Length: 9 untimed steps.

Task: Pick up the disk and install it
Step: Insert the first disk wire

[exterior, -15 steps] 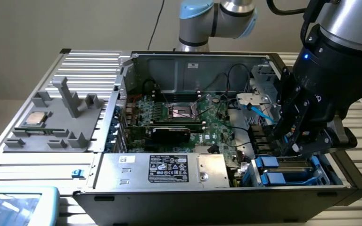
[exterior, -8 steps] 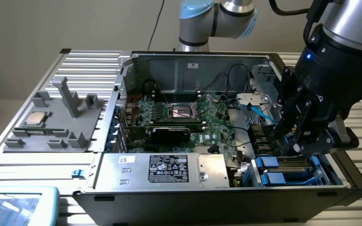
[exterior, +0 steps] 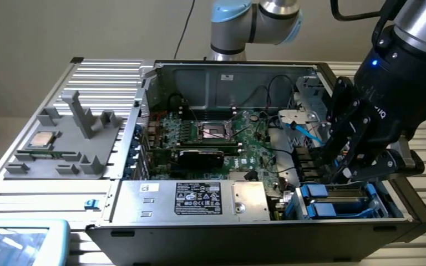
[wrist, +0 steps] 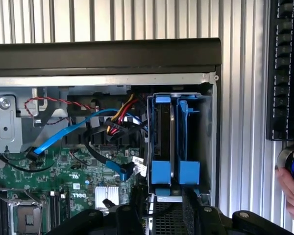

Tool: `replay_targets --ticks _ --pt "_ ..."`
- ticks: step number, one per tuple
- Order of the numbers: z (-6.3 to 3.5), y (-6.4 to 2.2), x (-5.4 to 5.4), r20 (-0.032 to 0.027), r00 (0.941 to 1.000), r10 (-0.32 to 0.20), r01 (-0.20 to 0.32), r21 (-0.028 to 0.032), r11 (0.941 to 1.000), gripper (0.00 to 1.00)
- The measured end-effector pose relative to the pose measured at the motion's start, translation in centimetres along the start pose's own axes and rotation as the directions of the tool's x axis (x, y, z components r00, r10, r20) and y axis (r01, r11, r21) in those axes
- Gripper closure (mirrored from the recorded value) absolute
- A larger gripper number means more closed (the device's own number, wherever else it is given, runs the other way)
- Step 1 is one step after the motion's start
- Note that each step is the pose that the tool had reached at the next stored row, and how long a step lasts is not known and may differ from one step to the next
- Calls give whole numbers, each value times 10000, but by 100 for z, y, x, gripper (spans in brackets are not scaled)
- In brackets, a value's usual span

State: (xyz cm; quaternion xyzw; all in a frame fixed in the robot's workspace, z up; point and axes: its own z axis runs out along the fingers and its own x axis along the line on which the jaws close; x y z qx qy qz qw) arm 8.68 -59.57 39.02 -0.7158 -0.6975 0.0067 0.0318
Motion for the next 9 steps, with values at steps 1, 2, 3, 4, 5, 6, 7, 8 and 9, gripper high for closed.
replay_targets --ticks 1,2,3,4,5,6,7,8,9 --pt "0 0 0 0 10000 0 0 0 10000 55" --pt "0 0 0 0 10000 1 -1 1 10000 55" --pt "0 0 0 0 10000 1 -1 0 10000 55" --pt "0 0 -1 0 10000 0 0 0 10000 55" --pt "0 1 -1 0 10000 -1 1 0 10000 55" --pt "0 1 0 0 10000 0 0 0 10000 55" --pt "0 0 -1 0 10000 0 0 0 10000 55" --pt "0 1 0 0 10000 0 0 0 10000 55" --pt "1 1 1 -1 10000 -1 1 0 10000 55"
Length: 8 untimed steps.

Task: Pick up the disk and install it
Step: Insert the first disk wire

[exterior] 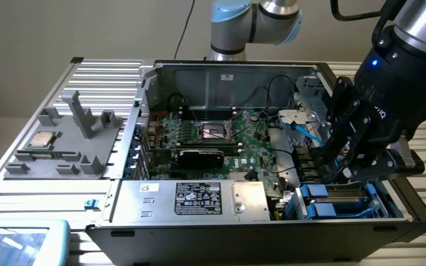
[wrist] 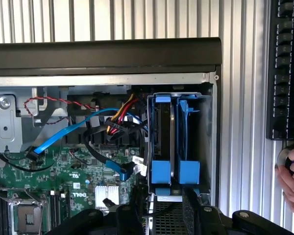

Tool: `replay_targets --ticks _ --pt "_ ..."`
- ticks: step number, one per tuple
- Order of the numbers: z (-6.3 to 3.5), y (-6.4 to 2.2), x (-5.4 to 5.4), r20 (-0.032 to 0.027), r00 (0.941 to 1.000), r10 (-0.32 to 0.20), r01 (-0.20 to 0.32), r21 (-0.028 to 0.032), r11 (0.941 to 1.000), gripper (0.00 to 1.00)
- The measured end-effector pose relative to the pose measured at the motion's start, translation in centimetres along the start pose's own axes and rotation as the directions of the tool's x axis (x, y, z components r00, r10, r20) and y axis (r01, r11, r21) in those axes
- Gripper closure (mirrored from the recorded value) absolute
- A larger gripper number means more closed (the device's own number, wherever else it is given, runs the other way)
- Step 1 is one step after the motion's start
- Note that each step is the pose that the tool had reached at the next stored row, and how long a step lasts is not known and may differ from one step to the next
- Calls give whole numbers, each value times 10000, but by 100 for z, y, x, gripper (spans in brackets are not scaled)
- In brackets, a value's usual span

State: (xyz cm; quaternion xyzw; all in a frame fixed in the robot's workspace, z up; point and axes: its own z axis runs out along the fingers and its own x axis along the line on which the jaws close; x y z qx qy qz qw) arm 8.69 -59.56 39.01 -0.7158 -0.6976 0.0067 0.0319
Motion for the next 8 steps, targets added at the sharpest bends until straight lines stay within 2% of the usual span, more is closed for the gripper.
replay_targets --ticks 4,8 --pt "-2 39 13 2 10000 0 0 1 10000 55" --pt "-11 206 21 1 10000 0 0 0 10000 55"
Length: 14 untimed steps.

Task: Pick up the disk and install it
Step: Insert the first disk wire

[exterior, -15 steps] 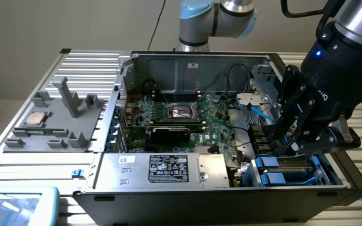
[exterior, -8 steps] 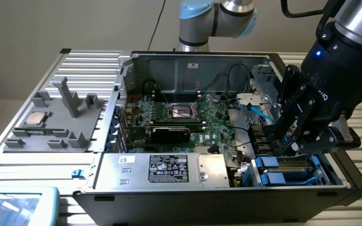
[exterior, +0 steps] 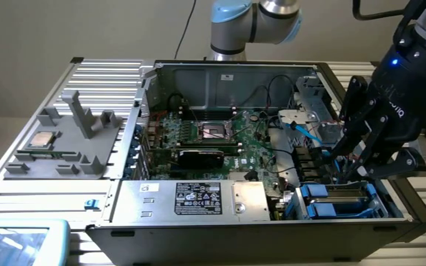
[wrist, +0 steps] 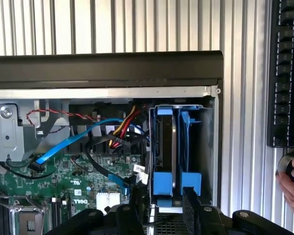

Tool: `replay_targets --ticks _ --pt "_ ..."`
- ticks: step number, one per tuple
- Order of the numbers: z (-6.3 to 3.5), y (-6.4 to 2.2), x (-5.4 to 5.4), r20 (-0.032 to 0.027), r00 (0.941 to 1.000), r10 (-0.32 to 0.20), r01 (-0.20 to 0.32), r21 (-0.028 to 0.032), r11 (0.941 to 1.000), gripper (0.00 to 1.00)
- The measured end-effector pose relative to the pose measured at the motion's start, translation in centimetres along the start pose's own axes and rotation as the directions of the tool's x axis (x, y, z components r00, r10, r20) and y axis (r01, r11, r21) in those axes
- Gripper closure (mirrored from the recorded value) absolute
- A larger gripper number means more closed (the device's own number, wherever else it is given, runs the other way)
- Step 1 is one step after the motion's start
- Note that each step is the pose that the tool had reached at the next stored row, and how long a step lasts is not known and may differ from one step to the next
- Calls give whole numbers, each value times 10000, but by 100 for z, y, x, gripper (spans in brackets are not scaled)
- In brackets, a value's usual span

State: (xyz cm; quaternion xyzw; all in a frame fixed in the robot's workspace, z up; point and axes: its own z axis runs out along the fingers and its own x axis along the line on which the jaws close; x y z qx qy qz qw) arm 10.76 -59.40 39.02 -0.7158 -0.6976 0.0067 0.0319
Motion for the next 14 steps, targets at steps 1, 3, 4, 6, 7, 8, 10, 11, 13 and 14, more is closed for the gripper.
replay_targets --ticks 1,3,4,6,7,8,10,11,13,14 --pt "-2 46 1 -4 10000 0 0 0 10000 55" --pt "-7 129 4 -15 10000 0 0 0 10000 55" --pt "-9 165 5 -18 10000 -1 1 0 10000 55" --pt "-11 192 6 -30 10000 -3 3 1 10000 55" --pt "-11 192 6 -31 10000 -2 2 1 10000 55" --pt "-11 192 6 -32 10000 -1 1 1 10000 55" --pt "-10 192 6 -33 10000 -1 1 1 10000 55" --pt "-10 196 6 -33 10000 0 0 6 10000 55" --pt "-13 240 6 -32 10000 2 -2 88 10000 55" --pt "-16 262 8 -29 10000 4 -4 148 9999 55"
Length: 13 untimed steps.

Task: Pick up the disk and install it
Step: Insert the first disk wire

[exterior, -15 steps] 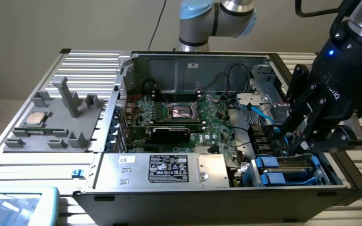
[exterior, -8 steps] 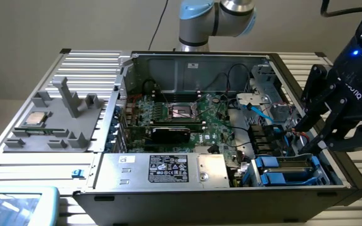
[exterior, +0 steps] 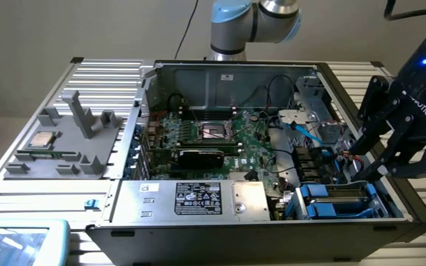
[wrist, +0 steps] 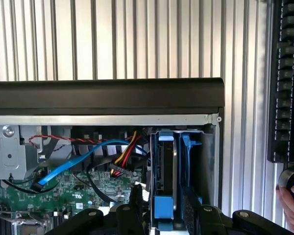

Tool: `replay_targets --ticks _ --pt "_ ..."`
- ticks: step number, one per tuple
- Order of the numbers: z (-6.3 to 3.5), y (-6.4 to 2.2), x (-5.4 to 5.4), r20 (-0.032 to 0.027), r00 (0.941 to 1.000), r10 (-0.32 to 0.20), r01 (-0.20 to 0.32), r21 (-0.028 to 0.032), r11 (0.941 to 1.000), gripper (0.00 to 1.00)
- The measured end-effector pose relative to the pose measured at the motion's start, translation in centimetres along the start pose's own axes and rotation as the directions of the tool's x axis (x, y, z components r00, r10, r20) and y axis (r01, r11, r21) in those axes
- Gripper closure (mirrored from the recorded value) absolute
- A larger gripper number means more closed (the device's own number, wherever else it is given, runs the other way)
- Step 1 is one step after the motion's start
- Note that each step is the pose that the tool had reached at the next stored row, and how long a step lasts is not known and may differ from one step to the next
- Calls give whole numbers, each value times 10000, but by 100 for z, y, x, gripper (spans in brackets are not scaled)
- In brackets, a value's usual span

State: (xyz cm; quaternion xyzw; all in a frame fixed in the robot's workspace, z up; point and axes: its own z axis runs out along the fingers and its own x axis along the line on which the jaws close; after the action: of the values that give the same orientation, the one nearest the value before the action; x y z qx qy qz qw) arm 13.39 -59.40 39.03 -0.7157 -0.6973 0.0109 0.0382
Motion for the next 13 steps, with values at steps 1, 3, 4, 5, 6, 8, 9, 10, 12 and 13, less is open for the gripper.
replay_targets --ticks 1,3,4,5,6,8,9,10,12,13 --pt "-2 24 1 1 10000 2 -2 58 10000 55" --pt "-6 65 2 3 10000 7 -7 187 9998 55" --pt "-8 85 2 0 10000 10 -10 265 9996 55" --pt "-9 101 3 -16 10000 13 -12 358 9994 55" --pt "-10 116 3 -45 10000 14 -12 447 9990 55" --pt "-12 146 4 -153 9999 14 -5 615 9981 55" --pt "-14 161 5 -214 9998 14 1 684 9977 55" --pt "-14 178 5 -271 9996 14 7 750 9972 55" --pt "-16 209 6 -397 9992 15 20 900 9959 55" --pt "-18 220 6 -475 9989 16 30 974 9952 55"
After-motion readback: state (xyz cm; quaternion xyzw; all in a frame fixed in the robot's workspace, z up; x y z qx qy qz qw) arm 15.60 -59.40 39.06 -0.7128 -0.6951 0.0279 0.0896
